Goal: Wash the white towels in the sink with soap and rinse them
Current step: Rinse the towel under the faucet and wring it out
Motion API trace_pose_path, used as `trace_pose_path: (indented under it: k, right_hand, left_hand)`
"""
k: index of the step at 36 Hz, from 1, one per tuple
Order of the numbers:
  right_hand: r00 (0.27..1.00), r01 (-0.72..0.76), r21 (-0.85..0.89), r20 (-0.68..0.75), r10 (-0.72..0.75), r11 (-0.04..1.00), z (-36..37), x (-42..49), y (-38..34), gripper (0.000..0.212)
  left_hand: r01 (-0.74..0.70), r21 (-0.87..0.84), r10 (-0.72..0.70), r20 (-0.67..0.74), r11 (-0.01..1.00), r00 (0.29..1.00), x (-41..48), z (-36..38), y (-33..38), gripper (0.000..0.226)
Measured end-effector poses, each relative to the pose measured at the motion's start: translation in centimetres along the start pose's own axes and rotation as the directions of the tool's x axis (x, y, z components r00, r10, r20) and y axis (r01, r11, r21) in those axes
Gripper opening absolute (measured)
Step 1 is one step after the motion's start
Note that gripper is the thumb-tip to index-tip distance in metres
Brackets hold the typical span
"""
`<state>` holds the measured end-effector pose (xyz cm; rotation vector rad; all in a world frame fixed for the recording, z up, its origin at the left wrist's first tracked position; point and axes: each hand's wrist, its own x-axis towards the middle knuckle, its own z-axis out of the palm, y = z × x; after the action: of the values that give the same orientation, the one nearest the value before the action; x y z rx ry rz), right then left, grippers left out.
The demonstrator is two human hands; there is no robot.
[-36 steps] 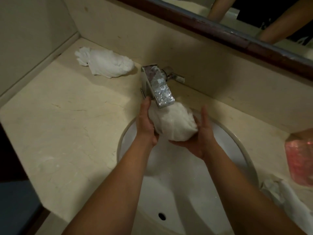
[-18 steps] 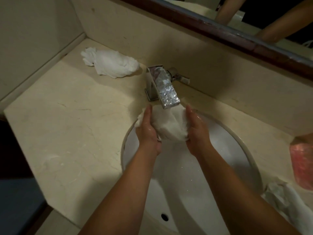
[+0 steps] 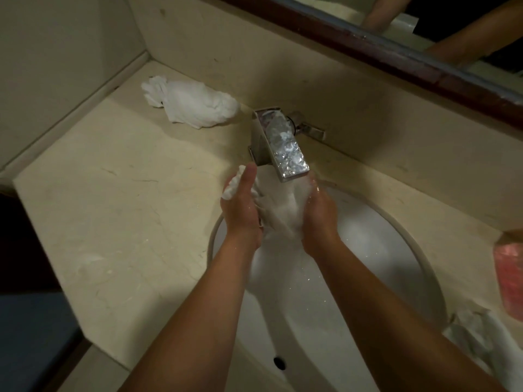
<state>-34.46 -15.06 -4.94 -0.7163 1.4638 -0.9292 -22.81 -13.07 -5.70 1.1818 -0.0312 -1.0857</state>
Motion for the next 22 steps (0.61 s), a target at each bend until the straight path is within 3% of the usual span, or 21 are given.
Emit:
trace_pose_path:
  k: [4,7,9,11,15,22]
  right_hand:
    - [0.998,0.069,0.122,-0.018,-0.067,0.99,-1.9,0.0,-0.1,0.028]
    - [0.993,0.115,0.152,-0.049,-0.109,0.982,-3.2,-0.2,-0.3,0.031]
    - [0.995,0.087,0.225,-0.071,-0.073,0.97,-4.0,-0.2,-0.2,0.027]
    - [0.996,0.056,0.282,-0.08,-0.034,0.958,-4.7,-0.3,-0.2,0.04]
    - [0.993,0.068,0.299,-0.11,-0.036,0.952,-6.1,-0.3,0.0,0.063]
    - [0.998,0.027,0.305,-0.06,-0.01,0.952,-7.4,0.3,0.7,0.037]
  left_hand:
    - [0.195,-0.106,-0.185,0.091,0.975,0.978,-0.2,0.7,-1.1,0.101]
    - [0.272,-0.142,-0.246,0.175,0.952,0.953,-1.2,1.3,-1.7,0.114]
    - [0.277,-0.143,-0.25,0.184,0.95,0.951,-1.7,1.6,-2.3,0.11]
    - [0.278,-0.108,-0.261,0.15,0.954,0.954,-2.3,2.1,-2.8,0.097]
    - [0.274,-0.026,-0.27,0.106,0.961,0.957,-2.5,2.9,-3.4,0.048]
    - [0.295,-0.033,-0.293,0.063,0.955,0.954,-2.7,3.5,-3.5,0.035]
